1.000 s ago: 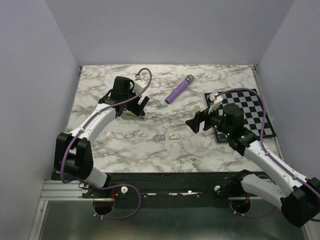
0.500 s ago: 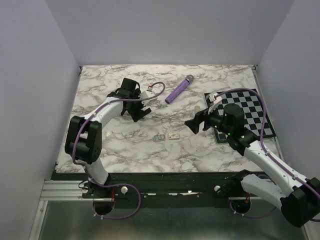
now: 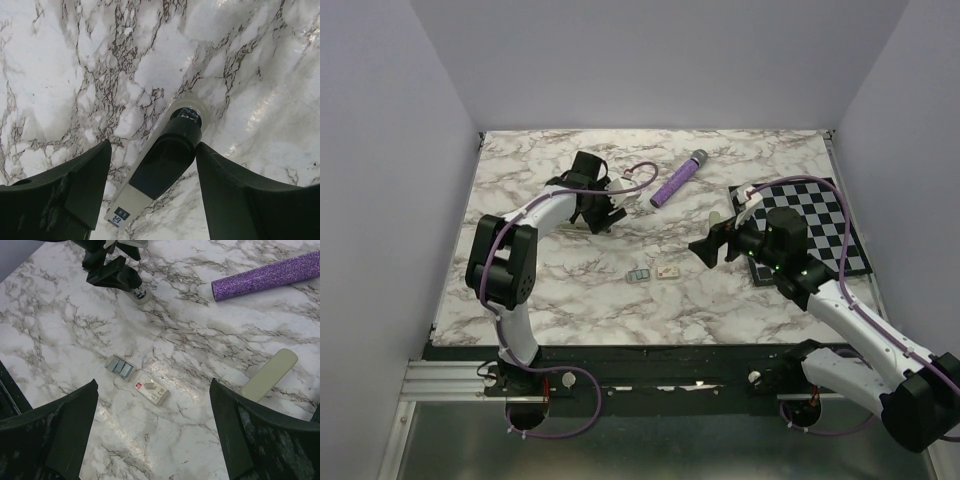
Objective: Load the staples into the stapler
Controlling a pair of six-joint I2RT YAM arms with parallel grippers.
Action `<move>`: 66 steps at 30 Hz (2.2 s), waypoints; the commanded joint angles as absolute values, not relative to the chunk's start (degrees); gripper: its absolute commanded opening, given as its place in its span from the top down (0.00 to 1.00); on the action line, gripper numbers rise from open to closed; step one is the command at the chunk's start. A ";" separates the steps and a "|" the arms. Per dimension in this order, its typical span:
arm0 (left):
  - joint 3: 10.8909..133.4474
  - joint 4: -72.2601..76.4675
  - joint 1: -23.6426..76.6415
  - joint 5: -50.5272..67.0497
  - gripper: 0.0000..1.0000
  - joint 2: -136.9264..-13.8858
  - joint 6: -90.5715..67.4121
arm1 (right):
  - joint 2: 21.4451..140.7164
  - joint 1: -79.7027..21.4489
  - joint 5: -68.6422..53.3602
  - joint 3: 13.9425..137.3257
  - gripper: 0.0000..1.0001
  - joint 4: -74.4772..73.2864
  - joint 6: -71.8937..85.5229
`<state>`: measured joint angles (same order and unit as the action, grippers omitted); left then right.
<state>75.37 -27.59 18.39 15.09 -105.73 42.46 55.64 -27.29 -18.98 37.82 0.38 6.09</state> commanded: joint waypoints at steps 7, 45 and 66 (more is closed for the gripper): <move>82.79 -30.49 18.11 16.26 0.47 -110.92 43.24 | 57.31 -27.07 -21.09 37.62 0.00 1.85 5.10; 51.25 28.89 20.55 48.61 1.00 -71.11 0.18 | 72.42 -28.21 -42.63 50.00 0.00 18.10 3.60; 49.31 31.82 25.05 53.00 1.00 -65.22 -1.67 | 74.18 -31.38 -41.31 56.34 0.23 12.75 0.53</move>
